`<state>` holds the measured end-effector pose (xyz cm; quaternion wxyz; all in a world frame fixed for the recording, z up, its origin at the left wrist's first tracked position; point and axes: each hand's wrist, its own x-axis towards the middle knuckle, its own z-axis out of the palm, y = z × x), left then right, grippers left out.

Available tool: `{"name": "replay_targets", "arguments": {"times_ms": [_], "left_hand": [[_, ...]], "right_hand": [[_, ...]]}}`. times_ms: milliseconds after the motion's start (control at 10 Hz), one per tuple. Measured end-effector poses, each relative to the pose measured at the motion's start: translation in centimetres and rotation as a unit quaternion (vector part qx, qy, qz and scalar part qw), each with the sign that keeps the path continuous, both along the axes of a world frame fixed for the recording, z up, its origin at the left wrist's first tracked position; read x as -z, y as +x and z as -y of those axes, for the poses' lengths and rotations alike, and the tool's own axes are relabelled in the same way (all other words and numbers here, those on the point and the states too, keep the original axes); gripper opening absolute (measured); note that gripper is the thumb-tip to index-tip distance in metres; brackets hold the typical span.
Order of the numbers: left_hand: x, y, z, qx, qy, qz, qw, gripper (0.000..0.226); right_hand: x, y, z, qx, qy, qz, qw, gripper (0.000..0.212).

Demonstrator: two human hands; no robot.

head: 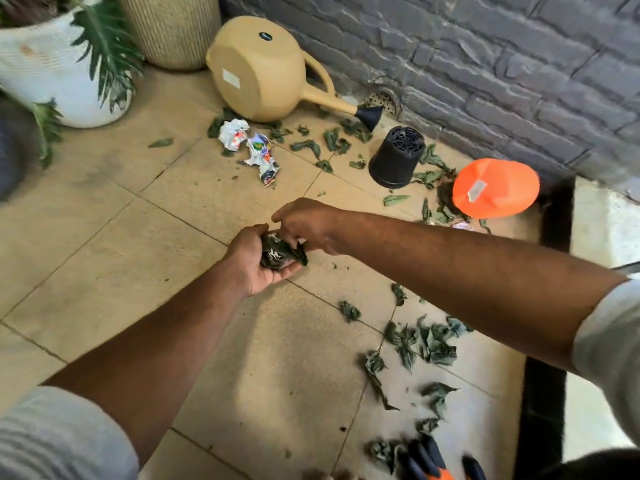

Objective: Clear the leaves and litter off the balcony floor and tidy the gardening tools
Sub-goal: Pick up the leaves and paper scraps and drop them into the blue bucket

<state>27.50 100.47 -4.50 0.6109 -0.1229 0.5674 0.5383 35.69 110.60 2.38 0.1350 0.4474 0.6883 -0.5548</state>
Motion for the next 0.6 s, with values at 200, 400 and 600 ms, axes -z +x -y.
{"name": "replay_targets", "arguments": {"times_ms": [200,400,600], "left_hand": [[-0.6,-0.7,-0.7,-0.012,0.013,0.047,0.999,0.061],[-0.6,-0.5,-1.3,0.014,-0.035,-0.009,0.999,0.046],[-0.7,0.3,-2.4,-0.184,0.122,0.198,0.955,0.034]], "right_hand": [[1.3,-0.3,0.9,-0.014,0.043,-0.019,0.999,0.066],[2.0,0.8,2.5,-0.067,0.036,-0.073,0.994,0.111],[0.3,0.8,3.9,-0.115,0.14,-0.209,0.961,0.115]]}}
